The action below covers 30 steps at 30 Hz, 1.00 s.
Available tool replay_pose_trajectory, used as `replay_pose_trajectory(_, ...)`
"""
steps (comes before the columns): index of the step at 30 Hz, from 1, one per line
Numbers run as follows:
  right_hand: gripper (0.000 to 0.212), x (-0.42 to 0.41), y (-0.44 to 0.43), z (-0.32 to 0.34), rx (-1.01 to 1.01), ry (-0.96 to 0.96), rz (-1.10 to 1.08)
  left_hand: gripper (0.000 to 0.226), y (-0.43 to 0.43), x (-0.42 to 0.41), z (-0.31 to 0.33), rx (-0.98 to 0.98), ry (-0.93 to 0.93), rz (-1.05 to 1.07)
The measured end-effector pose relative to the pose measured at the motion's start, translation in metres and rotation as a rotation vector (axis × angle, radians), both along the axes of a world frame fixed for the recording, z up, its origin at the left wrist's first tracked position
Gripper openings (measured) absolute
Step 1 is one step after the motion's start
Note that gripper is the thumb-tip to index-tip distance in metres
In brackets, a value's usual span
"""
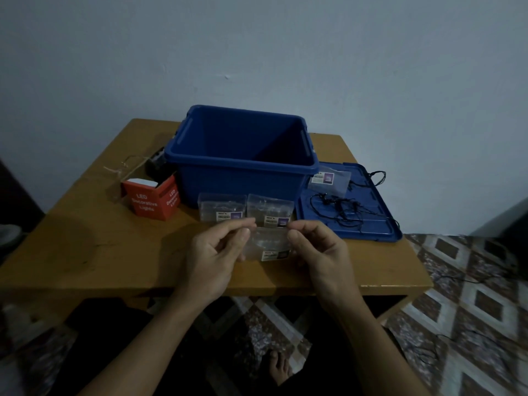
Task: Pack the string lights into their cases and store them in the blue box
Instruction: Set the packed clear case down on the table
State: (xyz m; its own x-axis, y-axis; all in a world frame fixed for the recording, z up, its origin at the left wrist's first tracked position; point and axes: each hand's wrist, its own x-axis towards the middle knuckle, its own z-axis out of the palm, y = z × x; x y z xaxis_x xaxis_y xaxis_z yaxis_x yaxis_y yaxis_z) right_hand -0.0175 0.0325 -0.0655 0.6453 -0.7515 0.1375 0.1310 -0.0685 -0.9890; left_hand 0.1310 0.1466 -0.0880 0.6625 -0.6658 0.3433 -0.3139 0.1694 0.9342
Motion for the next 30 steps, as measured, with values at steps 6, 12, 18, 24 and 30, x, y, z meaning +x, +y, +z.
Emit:
replay_pose_trajectory(6, 0.009, 0.001, 0.000, -0.001, -0.014, 0.007, 0.005, 0.018, 0.001, 0.000, 0.003, 0.001, 0.035, -0.010)
replay_pose_trajectory(12, 0.017, 0.001, 0.000, 0.001, -0.020, 0.055, 0.015, 0.009, 0.001, 0.000, 0.007, 0.024, 0.075, -0.029)
replay_pose_trajectory(18, 0.002, 0.007, 0.000, 0.002, -0.018, 0.108, 0.015, 0.012, -0.005, 0.002, 0.015, 0.131, 0.186, -0.033)
replay_pose_trajectory(24, 0.010, 0.008, 0.000, 0.002, -0.017, 0.152, 0.030, 0.009, -0.006, -0.002, 0.020, 0.168, 0.135, -0.073)
replay_pose_trajectory(30, 0.013, 0.007, -0.003, 0.003, -0.036, 0.202, 0.043, 0.010, -0.008, -0.001, 0.021, 0.199, 0.192, -0.044)
